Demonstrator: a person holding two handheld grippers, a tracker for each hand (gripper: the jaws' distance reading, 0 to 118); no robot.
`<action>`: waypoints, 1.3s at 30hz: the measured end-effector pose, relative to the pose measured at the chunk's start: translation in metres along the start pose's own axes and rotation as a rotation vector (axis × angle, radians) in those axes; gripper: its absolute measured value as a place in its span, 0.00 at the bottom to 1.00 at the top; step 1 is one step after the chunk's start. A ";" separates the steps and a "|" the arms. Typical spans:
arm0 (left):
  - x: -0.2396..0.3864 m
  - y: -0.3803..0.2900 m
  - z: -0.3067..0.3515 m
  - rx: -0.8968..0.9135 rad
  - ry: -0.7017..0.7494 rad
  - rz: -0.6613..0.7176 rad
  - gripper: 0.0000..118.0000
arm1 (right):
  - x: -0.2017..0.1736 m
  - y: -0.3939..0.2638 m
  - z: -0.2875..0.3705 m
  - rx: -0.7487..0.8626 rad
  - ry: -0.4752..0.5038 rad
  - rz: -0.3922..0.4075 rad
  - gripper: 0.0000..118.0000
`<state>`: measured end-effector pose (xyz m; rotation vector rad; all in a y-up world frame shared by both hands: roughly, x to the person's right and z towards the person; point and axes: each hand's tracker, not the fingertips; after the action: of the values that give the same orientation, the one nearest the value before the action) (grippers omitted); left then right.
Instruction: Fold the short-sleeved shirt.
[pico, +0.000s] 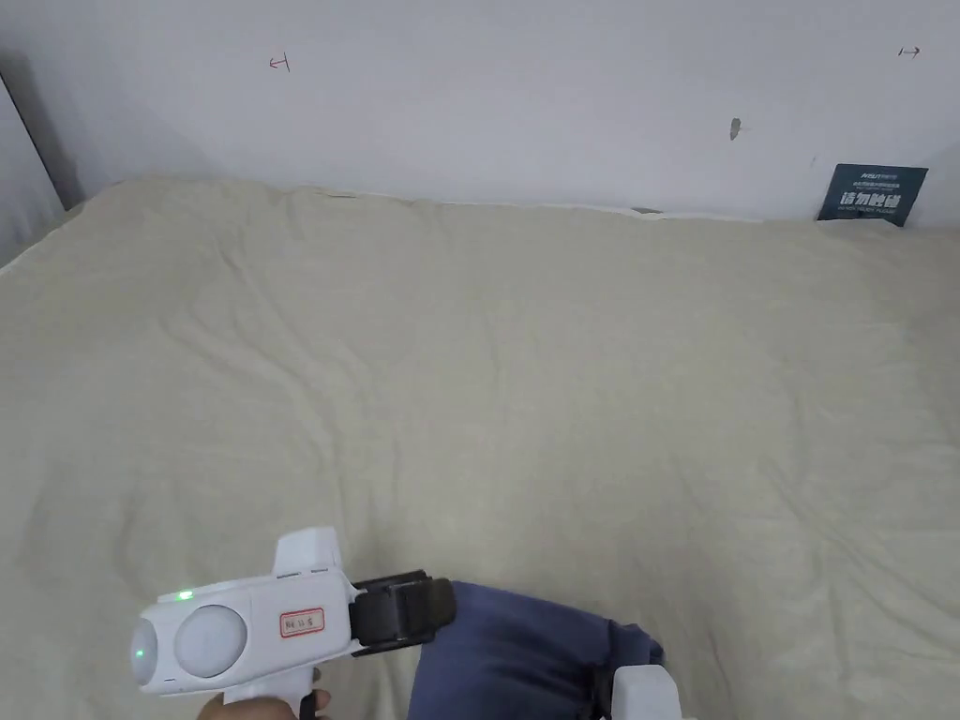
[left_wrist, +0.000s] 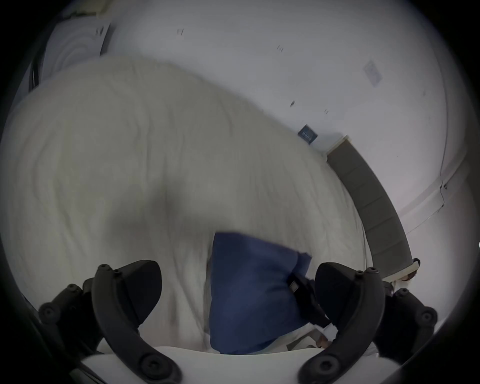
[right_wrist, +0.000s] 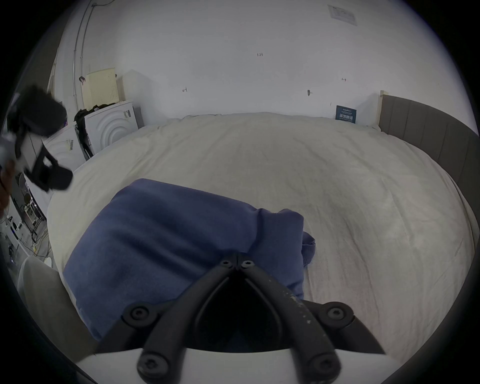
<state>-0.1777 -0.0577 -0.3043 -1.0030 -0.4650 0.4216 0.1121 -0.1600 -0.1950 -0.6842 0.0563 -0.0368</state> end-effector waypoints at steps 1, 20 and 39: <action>-0.003 0.000 -0.009 -0.024 0.010 0.005 1.00 | 0.000 0.000 0.001 0.000 0.002 -0.002 0.01; -0.018 -0.018 -0.063 -0.238 -0.120 0.032 0.15 | 0.006 0.003 0.004 -0.006 0.031 -0.007 0.01; -0.151 0.097 0.080 -0.044 0.291 -0.162 0.14 | 0.004 0.123 0.078 0.274 0.010 0.077 0.01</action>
<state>-0.3581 -0.0368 -0.3792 -1.0410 -0.2911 0.1169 0.1226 -0.0159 -0.2130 -0.4071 0.0852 0.0260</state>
